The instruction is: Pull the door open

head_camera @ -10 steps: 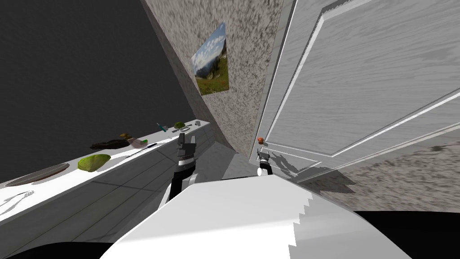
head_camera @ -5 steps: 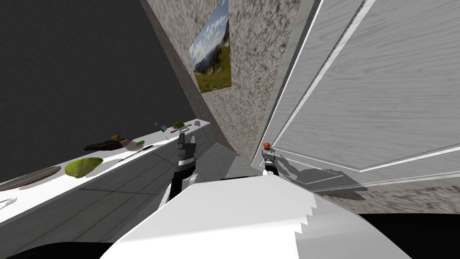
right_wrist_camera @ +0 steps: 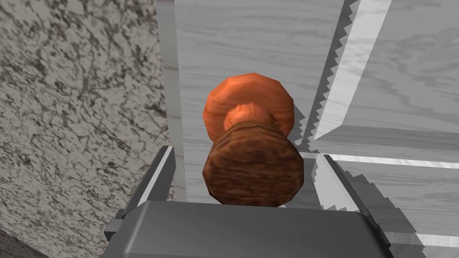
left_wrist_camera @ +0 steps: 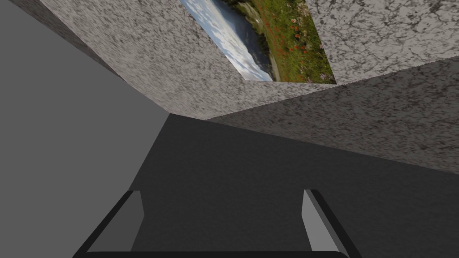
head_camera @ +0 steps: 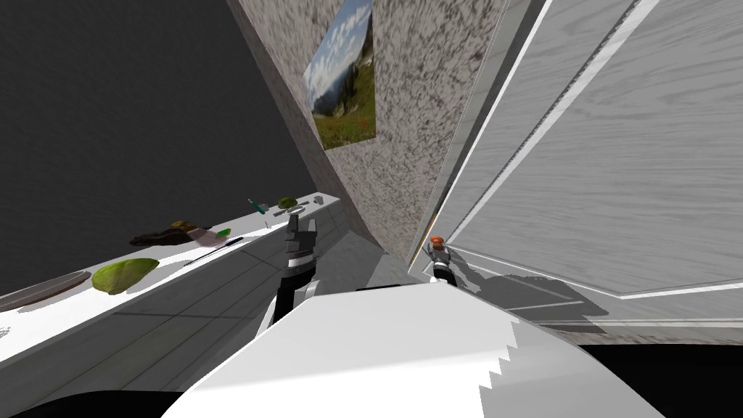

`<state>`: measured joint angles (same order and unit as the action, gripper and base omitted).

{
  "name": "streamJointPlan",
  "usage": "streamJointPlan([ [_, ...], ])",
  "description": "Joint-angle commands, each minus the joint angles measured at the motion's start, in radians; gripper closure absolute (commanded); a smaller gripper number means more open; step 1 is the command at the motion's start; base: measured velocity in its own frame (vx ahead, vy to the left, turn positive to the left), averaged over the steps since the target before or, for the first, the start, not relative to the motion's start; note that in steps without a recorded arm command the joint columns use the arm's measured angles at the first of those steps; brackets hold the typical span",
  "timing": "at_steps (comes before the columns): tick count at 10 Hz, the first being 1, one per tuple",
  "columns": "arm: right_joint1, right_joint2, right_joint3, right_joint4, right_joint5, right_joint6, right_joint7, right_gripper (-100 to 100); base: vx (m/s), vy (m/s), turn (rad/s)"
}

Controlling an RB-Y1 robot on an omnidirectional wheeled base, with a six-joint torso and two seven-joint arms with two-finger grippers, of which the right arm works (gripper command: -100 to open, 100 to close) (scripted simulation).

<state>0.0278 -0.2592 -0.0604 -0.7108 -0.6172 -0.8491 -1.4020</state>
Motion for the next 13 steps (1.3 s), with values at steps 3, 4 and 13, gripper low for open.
streamJointPlan([
  [3,-0.001,0.0,0.0,0.002,0.0,-0.001,0.001,100,-0.008,-0.004,-0.001],
  [4,-0.001,0.0,0.0,0.002,0.0,-0.001,0.001,100,-0.008,0.001,0.003],
  [13,0.013,-0.038,0.087,-0.029,0.045,0.015,-0.079,100,-0.167,-0.005,0.065],
])
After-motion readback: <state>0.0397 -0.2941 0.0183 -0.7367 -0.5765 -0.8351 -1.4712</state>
